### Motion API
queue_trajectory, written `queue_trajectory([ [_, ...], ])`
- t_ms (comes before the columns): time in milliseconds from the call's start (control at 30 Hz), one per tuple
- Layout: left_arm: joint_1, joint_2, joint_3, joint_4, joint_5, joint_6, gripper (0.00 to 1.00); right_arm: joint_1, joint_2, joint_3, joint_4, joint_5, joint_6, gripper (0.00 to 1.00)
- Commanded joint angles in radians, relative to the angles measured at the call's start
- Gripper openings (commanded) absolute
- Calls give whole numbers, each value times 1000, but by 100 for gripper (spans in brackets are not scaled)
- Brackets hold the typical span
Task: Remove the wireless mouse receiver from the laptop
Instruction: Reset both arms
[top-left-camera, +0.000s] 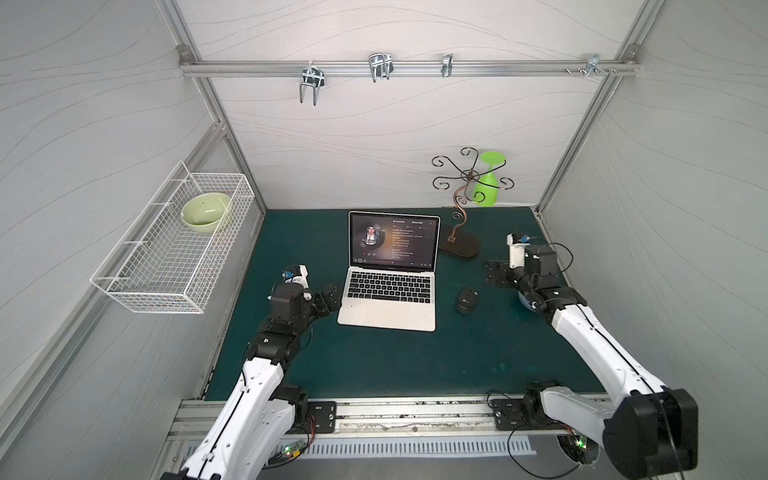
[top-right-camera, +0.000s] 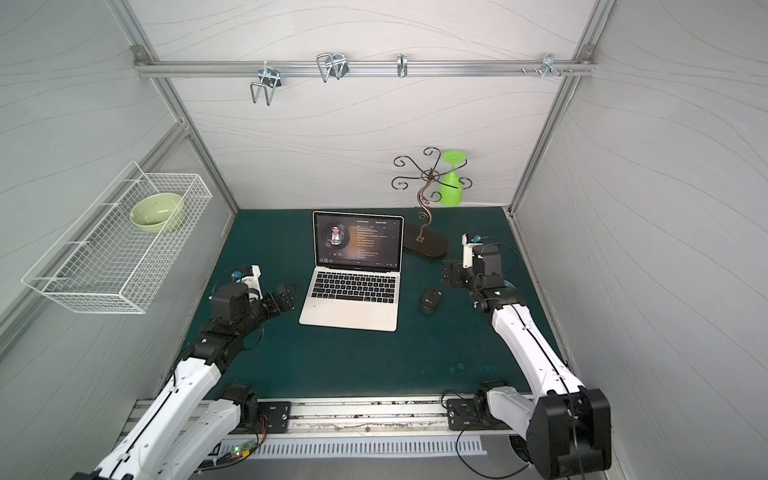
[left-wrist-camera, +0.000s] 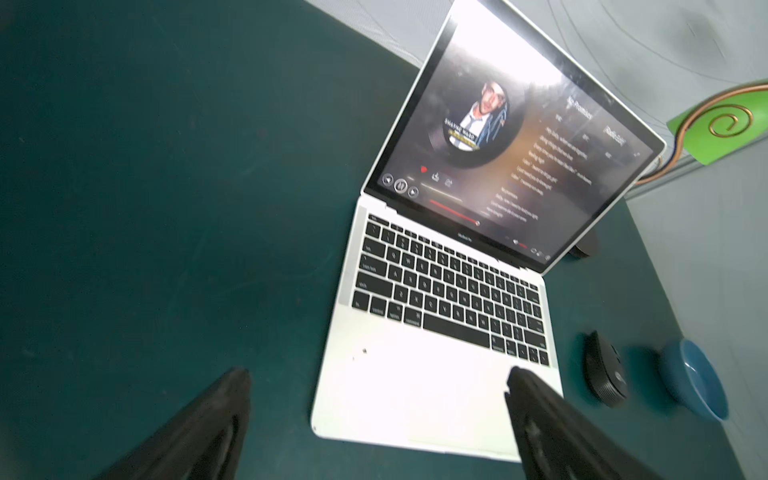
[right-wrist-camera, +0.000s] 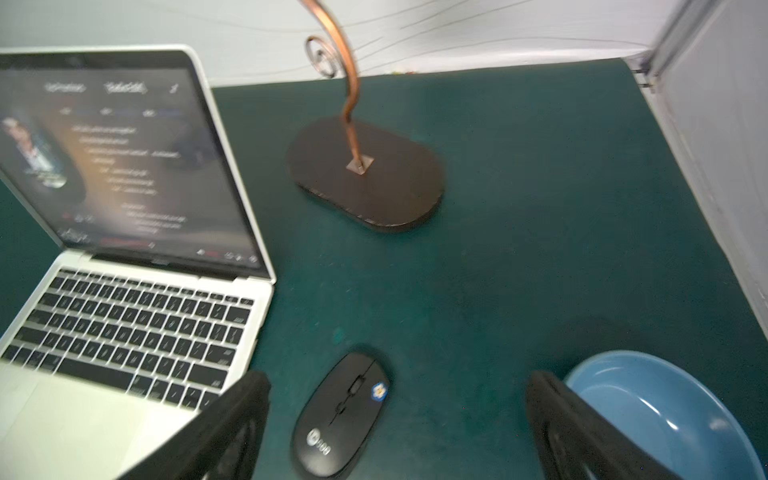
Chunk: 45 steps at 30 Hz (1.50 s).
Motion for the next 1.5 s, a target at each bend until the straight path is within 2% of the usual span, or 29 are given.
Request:
queue_trajectory([
  [0, 18, 33, 19, 177, -143, 141, 99, -54, 83, -103, 280, -134, -33, 99],
  [100, 71, 77, -33, 335, -113, 166, 99, -101, 208, -129, 420, -114, -31, 99],
  [233, 124, 186, -102, 492, -82, 262, 99, -129, 337, -179, 614, -100, -32, 99],
  [367, 200, 288, -181, 732, 1, 271, 99, -129, 384, -238, 774, -94, -56, 99],
  [500, 218, 411, -172, 831, 47, 341, 99, -122, 470, -337, 1038, -116, -69, 99],
  [800, 240, 689, -105, 987, 161, 384, 95, -89, 467, -264, 882, -105, -115, 99],
  [900, 240, 794, -145, 1160, 142, 378, 95, -88, 464, -264, 879, -102, -117, 99],
  [933, 240, 805, -140, 1171, 126, 367, 95, -87, 463, -266, 882, -102, -117, 99],
  [1000, 218, 782, -92, 1029, 72, 385, 97, -85, 463, -263, 877, -99, -121, 99],
  [1033, 212, 799, -97, 1069, 57, 384, 98, -84, 464, -263, 878, -99, -122, 99],
  [1133, 208, 789, -86, 1030, 17, 375, 99, -83, 464, -264, 877, -95, -121, 99],
  [1467, 196, 782, -91, 1032, -5, 382, 99, -81, 464, -263, 877, -90, -122, 99],
])
